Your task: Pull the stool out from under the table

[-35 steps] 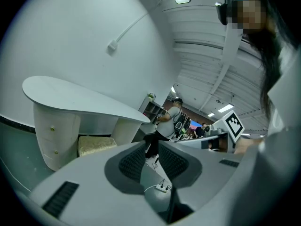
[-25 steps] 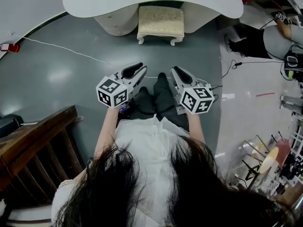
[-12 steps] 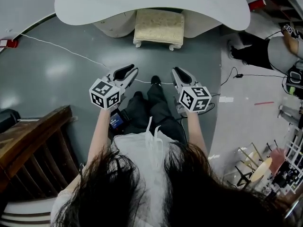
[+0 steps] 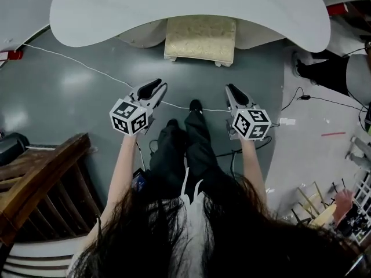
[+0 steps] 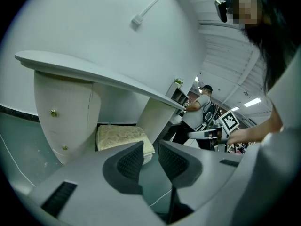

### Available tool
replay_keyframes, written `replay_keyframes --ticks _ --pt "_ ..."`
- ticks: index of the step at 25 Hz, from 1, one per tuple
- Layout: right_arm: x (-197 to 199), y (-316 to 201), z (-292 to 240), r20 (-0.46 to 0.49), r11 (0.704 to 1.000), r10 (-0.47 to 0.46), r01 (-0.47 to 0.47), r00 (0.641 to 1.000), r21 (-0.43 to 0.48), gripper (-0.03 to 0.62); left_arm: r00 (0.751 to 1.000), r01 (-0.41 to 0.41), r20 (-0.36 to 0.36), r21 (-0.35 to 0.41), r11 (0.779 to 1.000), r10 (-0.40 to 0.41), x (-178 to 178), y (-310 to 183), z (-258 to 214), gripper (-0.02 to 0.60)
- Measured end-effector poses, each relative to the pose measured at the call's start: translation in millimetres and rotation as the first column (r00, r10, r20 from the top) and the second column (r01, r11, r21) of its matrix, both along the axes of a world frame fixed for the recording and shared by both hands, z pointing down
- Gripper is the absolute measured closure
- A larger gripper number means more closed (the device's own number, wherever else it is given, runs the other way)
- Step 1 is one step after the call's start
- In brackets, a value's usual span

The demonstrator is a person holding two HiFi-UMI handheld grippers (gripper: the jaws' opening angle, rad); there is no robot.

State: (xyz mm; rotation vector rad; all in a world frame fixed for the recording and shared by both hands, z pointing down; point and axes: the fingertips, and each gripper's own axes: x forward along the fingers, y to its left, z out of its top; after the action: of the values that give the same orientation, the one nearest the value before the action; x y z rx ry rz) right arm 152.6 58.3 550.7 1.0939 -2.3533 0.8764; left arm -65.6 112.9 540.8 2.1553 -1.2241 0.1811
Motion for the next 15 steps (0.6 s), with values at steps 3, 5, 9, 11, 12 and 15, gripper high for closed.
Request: replay_keyframes --ticks 3,5,9,11,12,15 --pt "-5 -12 24 -0.003 1.000 -0.008 0.008 1.000 0.015 0.530 1.000 0.021 -0.004 0.007 1.000 -0.021 -20 -7 25 0.488" --pt "-9 -22 44 -0.003 1.000 -0.008 0.008 1.000 0.011 0.530 1.000 0.018 -0.023 -0.002 1.000 -0.018 -32 -14 46 0.488" --pt "3 -52 85 0.019 0.999 -0.004 0.005 1.000 -0.034 0.530 1.000 -0.002 -0.015 -0.078 0.997 0.001 -38 -40 87 0.487" --pt "13 -67 105 0.020 0.998 -0.003 0.004 1.000 -0.055 0.528 1.000 -0.004 0.000 -0.115 0.993 0.004 -41 -56 106 0.486" --pt "19 -74 114 0.018 0.998 0.002 0.000 1.000 -0.064 0.529 1.000 -0.003 0.004 -0.126 0.992 0.004 -42 -64 114 0.486" --pt "28 -90 136 0.031 0.995 0.015 -0.011 0.999 -0.101 0.528 1.000 0.009 -0.003 -0.149 0.989 -0.009 -49 -84 133 0.486"
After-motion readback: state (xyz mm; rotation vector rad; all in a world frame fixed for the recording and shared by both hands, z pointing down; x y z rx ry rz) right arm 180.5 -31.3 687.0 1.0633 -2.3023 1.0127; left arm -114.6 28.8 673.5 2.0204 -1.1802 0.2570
